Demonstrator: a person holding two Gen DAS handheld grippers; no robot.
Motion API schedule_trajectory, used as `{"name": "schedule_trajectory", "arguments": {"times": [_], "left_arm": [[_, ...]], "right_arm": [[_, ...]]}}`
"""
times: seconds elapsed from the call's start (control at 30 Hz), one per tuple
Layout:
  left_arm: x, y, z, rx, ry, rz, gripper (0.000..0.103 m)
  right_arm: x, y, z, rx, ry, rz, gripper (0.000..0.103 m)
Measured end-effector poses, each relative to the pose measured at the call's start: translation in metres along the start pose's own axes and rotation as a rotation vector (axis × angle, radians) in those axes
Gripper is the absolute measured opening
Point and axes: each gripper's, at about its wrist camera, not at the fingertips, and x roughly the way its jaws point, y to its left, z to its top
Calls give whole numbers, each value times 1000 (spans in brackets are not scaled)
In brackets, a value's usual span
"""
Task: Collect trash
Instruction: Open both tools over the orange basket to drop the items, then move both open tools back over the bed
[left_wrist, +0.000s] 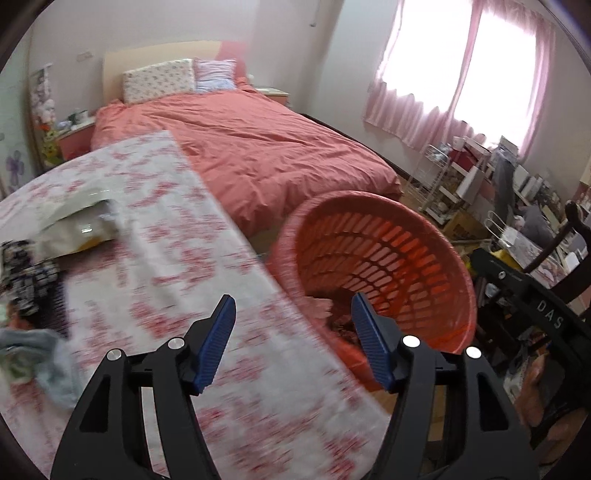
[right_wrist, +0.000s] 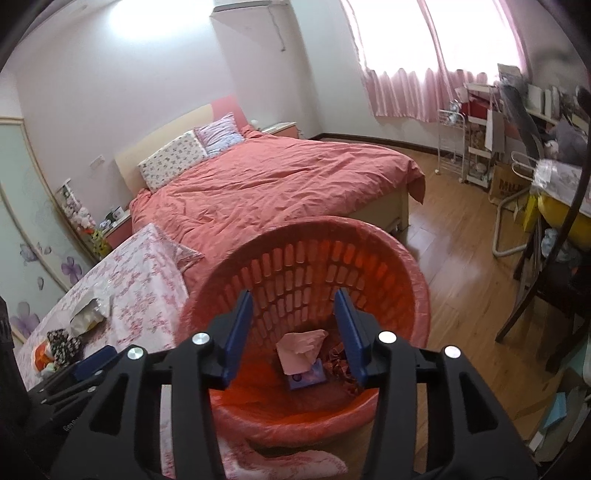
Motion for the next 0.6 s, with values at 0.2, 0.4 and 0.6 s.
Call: {"name": "schedule_trajectory", "arguments": {"times": [0.2, 0.4, 0.6], "left_arm": [[-40, 53, -12, -69, -52, 121, 65], [-81, 111, -28, -143, -108, 274, 65], [-114, 169, -47, -204, -149, 407, 65]], "right_arm": [[-10, 52, -13, -96, 18, 71, 46], [-8, 134, -45, -237, 85, 177, 46], [-2, 214, -80, -362, 145, 258, 42]]}}
